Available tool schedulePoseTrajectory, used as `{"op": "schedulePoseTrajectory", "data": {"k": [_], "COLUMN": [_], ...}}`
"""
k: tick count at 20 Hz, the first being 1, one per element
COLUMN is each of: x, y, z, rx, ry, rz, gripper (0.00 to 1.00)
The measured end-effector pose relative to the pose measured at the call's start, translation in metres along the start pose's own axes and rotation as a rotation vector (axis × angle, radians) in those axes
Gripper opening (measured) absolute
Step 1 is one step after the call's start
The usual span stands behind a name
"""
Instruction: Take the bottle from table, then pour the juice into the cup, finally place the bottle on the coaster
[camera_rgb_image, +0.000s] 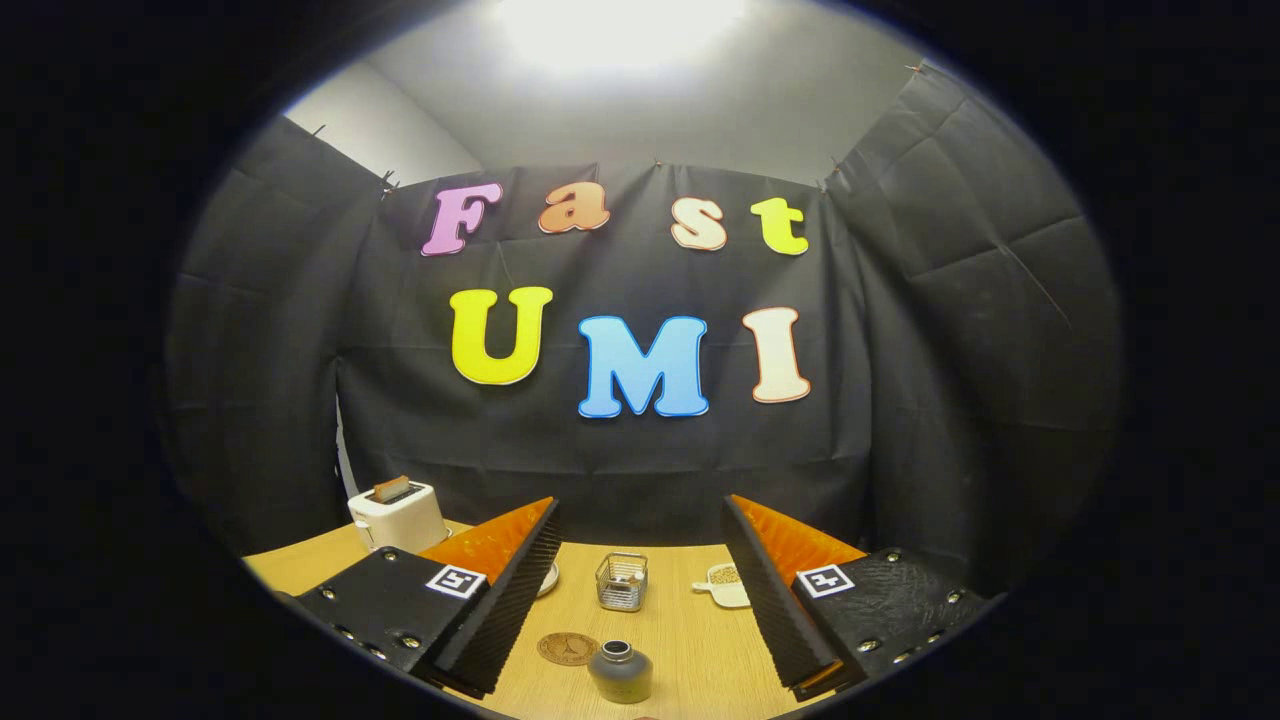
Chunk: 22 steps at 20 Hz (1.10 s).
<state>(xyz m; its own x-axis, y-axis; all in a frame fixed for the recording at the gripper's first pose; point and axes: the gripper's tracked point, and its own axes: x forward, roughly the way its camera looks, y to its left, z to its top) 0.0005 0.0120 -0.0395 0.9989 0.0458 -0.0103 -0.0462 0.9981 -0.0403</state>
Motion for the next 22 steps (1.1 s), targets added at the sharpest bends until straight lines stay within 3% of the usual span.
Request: {"op": "schedulePoseTrajectory", "data": {"k": [7, 14, 22], "x": [-0.003, 0.001, 0.020], "y": [0.009, 0.015, 0.020], "z": [-0.067, -0.155, -0.217], "rx": [0.003, 0.024, -0.016], "ry": [0.020, 0.101, 0.143], "rz": [0.048, 0.040, 0.041], "gripper": [0.97, 0.98, 0.98]}}
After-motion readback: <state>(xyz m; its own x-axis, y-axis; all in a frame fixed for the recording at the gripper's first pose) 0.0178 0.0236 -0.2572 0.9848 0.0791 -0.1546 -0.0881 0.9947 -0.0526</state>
